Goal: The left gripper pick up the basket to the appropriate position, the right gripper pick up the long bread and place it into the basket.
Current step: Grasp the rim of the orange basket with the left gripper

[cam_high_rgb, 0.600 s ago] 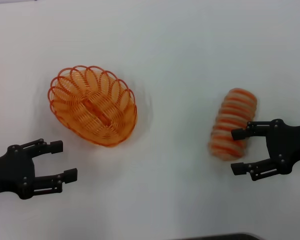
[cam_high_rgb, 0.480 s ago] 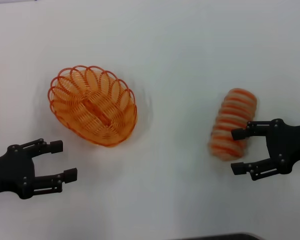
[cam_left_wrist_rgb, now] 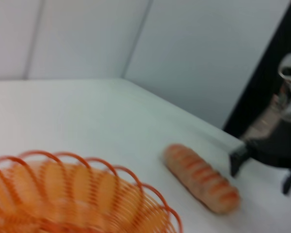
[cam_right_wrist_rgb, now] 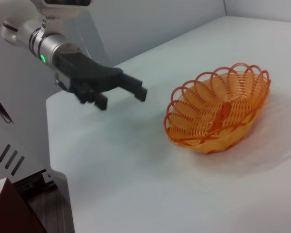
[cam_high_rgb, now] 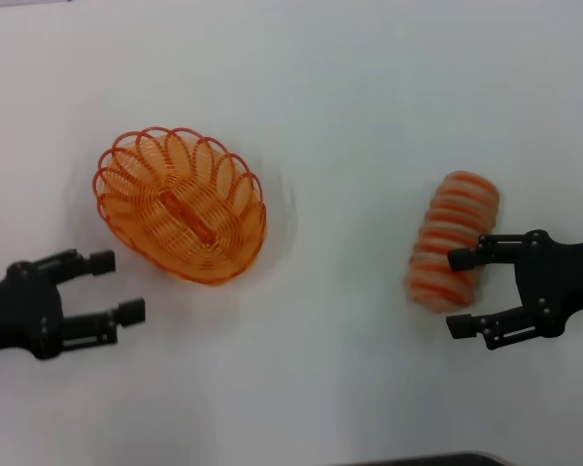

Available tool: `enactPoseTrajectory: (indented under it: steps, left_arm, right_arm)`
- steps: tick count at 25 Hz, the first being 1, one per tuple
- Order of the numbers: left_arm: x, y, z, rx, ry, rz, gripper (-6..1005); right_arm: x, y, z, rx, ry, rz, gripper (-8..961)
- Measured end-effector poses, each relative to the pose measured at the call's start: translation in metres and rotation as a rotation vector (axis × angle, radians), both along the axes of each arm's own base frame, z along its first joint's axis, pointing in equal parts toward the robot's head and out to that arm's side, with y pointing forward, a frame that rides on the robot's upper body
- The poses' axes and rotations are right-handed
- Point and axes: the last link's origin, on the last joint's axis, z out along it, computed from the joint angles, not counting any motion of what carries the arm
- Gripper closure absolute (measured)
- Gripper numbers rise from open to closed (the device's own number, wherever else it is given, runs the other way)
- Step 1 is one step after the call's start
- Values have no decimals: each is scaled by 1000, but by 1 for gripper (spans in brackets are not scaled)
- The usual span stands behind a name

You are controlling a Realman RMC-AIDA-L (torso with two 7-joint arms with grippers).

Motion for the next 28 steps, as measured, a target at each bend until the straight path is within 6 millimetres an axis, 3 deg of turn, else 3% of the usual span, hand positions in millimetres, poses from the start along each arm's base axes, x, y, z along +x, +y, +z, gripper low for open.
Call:
enactPoseTrajectory:
  steps: [5, 17, 22, 28]
  left_arm:
    - [0, 20, 11, 77, -50, 117, 114]
    - [10, 96, 19, 135, -62, 452, 119]
    - [19, 117, 22, 135, 5, 440, 122]
    - [54, 148, 15, 57, 286, 323, 124]
  right_arm:
    - [-2, 1, -1, -1, 3, 1, 6]
    - [-12, 14, -1, -7, 7, 26, 6]
    - [-17, 18, -1, -10, 9, 36, 7]
    - [-21, 25, 1, -12, 4, 42, 7]
